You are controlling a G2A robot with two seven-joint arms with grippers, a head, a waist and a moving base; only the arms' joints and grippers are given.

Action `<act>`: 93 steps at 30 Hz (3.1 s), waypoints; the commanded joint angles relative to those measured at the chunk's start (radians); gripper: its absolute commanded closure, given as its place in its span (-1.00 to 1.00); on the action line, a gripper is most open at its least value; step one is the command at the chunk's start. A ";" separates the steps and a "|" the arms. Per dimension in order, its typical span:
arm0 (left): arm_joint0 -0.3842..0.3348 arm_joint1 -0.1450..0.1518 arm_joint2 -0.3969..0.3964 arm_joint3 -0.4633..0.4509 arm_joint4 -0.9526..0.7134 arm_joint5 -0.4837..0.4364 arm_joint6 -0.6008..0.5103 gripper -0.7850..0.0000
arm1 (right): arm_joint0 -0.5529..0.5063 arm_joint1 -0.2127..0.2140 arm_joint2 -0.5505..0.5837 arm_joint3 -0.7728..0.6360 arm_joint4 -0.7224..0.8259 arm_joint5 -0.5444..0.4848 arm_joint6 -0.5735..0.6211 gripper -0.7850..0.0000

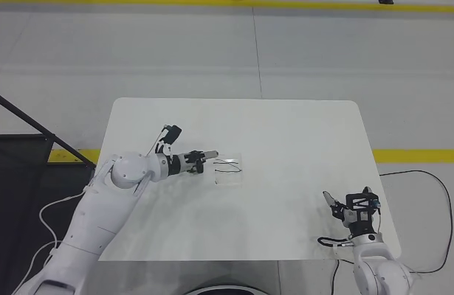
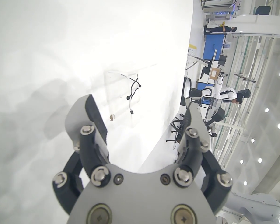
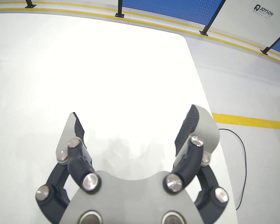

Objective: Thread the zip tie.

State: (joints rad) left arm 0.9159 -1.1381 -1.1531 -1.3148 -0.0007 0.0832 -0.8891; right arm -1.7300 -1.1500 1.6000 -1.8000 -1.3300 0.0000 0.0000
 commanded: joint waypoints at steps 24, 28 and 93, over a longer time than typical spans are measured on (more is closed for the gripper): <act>-0.047 -0.024 0.083 0.063 0.031 0.010 0.072 0.03 | 0.000 0.000 0.000 0.000 0.000 0.000 0.000 -1.00; -0.052 -0.025 0.085 0.070 0.028 0.010 0.056 0.14 | 0.000 0.000 0.000 0.000 0.000 0.000 0.000 -1.00; 0.096 0.022 -0.128 -0.148 -0.120 -0.139 -0.035 1.00 | 0.000 0.000 0.000 0.000 0.000 0.000 0.000 -1.00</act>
State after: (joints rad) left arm 1.0131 -1.1163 -1.2834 -1.4641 -0.1212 -0.0566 -0.9216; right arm -1.7300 -1.1500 1.6000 -1.8000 -1.3300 0.0000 0.0000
